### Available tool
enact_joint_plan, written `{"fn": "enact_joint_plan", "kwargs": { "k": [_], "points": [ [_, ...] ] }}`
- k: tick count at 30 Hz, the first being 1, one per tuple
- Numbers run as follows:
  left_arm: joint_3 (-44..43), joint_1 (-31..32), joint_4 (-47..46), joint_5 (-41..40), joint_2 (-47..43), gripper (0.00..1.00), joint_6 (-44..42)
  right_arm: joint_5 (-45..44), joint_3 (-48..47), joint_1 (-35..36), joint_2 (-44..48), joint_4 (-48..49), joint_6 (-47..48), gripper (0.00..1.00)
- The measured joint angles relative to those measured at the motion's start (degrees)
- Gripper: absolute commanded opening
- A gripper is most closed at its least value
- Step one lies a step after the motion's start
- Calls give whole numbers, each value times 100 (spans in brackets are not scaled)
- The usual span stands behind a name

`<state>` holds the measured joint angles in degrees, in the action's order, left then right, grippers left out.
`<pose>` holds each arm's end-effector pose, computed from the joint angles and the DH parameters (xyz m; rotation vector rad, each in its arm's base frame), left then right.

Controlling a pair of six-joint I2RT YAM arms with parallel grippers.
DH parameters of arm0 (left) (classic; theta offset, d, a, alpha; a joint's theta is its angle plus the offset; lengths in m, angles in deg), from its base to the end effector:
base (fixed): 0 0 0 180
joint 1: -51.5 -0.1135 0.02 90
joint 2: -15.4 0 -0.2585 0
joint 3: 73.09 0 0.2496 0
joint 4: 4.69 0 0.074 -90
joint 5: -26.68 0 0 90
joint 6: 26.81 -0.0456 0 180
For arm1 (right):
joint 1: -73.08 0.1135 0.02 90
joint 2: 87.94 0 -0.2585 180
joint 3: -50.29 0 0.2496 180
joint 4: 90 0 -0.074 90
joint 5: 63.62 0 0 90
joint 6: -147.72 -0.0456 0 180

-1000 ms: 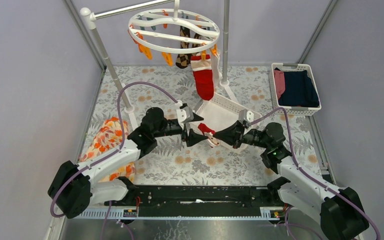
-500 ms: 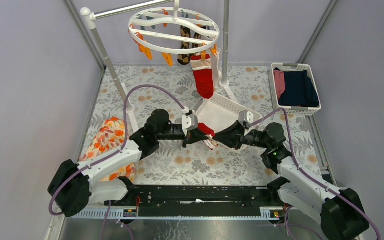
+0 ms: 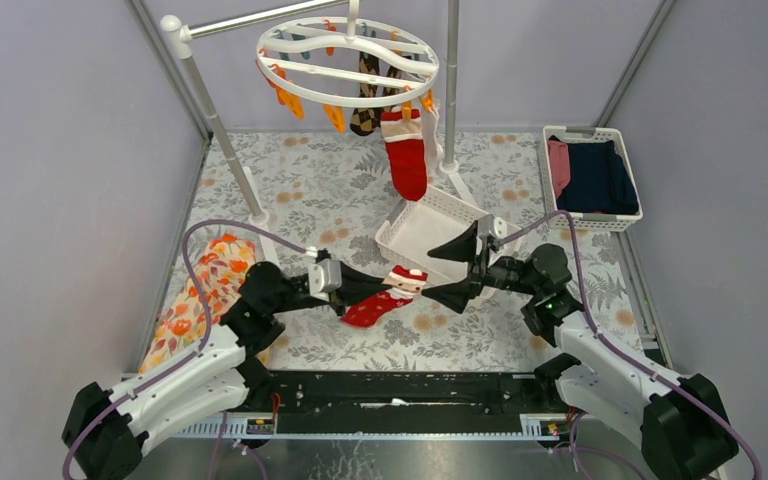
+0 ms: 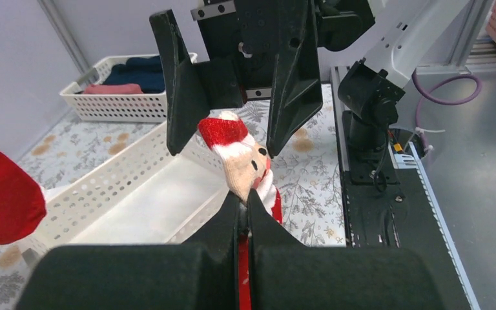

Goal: Clip the socks to the hanger
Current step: Pick up the sock from the bin.

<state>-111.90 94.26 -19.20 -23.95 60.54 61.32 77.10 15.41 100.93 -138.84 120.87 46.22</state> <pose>0.1227 -0.1529 0.2848 1.0933 1.1030 -1.0599 0.1571 0.1229 0.2716 -0.9660 1.1590 1.1354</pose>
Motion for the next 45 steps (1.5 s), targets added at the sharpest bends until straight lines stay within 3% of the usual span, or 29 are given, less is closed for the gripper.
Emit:
{"fn": "enact_joint_plan", "kwargs": {
  "k": [7,13,19,24,30,34,36,41,45],
  "points": [
    [629,0,-953,-337,-127,0,409,439,-103,0,-492,511,-647,94],
    [706,2,-1847,-404,299,0,918,748,-105,0,-796,1154,-1180,81],
    [802,39,-2592,-402,555,0,1322,890,-103,0,-1049,1921,-1753,75],
    [922,66,-2931,-404,695,0,1523,999,-103,0,-1198,2835,-2387,59],
    [994,70,-3180,-404,793,0,1652,1091,-103,0,-1419,3246,-2745,38],
    [994,72,-3307,-404,828,0,1696,1182,-105,2,-1526,3314,-2876,11],
    [997,72,-3333,-407,833,13,1707,1200,-105,0,-1537,3342,-2927,0],
    [997,70,-3193,-472,745,63,1790,1257,-105,0,-1517,3377,-2903,0],
    [994,63,-2844,-533,431,68,1784,1314,-105,0,-1394,3224,-2697,0]
  ]
}}
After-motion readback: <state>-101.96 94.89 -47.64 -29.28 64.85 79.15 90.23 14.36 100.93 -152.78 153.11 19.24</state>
